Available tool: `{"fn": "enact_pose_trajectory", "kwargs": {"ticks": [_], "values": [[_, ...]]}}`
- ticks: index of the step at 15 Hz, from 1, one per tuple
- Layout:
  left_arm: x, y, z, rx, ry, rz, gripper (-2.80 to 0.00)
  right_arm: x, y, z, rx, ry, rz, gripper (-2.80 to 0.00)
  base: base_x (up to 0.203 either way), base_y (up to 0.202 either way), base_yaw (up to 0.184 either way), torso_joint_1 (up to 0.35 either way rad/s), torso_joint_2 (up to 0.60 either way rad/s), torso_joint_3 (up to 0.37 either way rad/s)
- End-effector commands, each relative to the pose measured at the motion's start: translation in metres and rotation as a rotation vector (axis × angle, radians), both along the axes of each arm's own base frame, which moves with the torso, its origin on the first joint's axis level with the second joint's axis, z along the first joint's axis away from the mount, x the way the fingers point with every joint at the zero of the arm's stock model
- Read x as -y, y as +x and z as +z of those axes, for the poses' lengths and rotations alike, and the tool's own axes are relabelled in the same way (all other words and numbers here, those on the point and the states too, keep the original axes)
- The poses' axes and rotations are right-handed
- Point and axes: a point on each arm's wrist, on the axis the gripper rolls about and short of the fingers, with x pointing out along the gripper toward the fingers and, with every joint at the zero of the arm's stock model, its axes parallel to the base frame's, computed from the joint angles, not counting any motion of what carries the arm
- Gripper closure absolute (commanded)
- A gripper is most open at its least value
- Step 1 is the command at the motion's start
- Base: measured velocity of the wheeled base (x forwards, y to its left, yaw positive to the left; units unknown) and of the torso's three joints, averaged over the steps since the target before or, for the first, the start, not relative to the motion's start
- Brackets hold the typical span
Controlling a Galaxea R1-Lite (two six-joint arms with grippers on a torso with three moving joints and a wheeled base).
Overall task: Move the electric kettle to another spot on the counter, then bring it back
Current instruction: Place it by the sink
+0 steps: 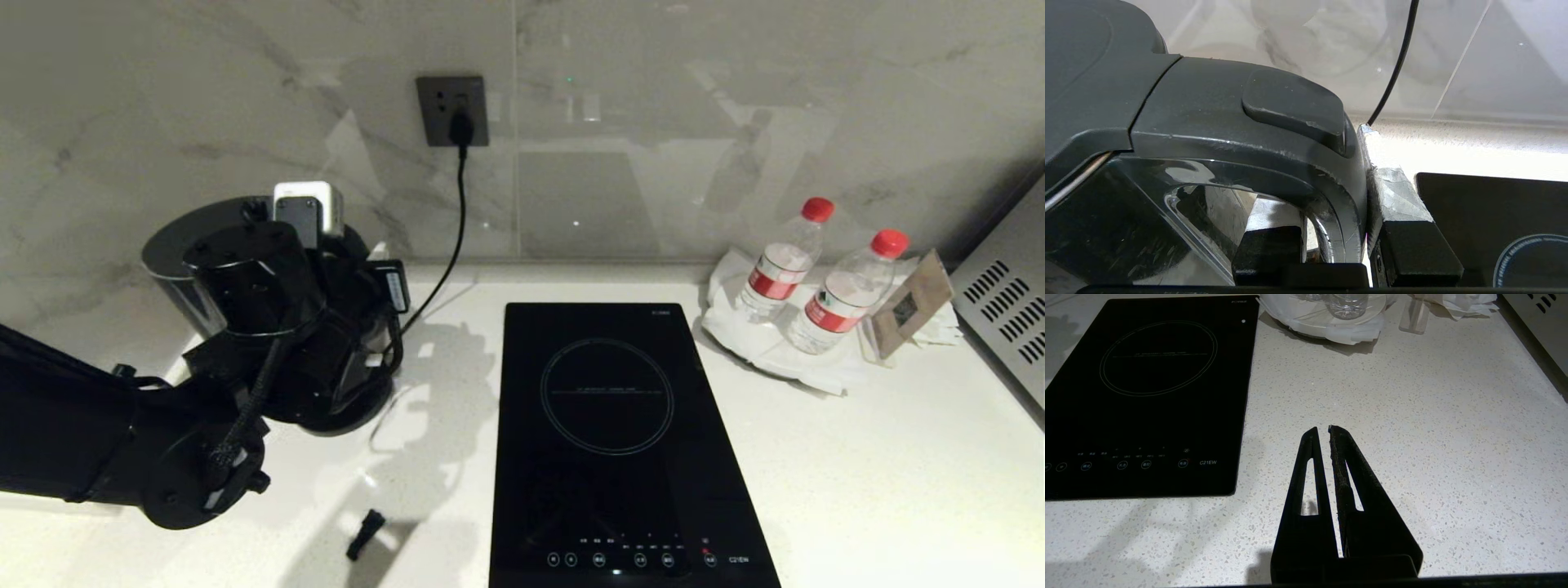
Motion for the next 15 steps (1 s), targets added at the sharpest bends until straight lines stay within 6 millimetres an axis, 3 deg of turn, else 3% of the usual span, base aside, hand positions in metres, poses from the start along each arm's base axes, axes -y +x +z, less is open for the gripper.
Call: {"fn": "enact_pose_trajectory", "kwargs": {"ticks": [1, 5, 12, 15], "values": [[-0.009, -0.022, 0.020, 0.040, -0.023, -0.005, 0.00, 0.000, 0.000, 0.000, 0.000, 0.000, 0.000, 0.00, 0.000, 0.000, 0.000, 0.000, 0.00, 0.000], [-0.025, -0.061, 0.018, -0.003, 0.001, -0.026, 0.00, 0.000, 0.000, 0.000, -0.001, 0.000, 0.000, 0.00, 0.000, 0.000, 0.000, 0.000, 0.00, 0.000], [-0.052, -0.122, -0.018, -0.090, 0.061, -0.114, 0.00, 0.000, 0.000, 0.000, 0.000, 0.000, 0.000, 0.00, 0.000, 0.000, 0.000, 0.000, 0.00, 0.000], [-0.055, -0.128, -0.023, -0.102, 0.070, -0.146, 0.00, 0.000, 0.000, 0.000, -0.001, 0.000, 0.000, 0.00, 0.000, 0.000, 0.000, 0.000, 0.00, 0.000]]}}
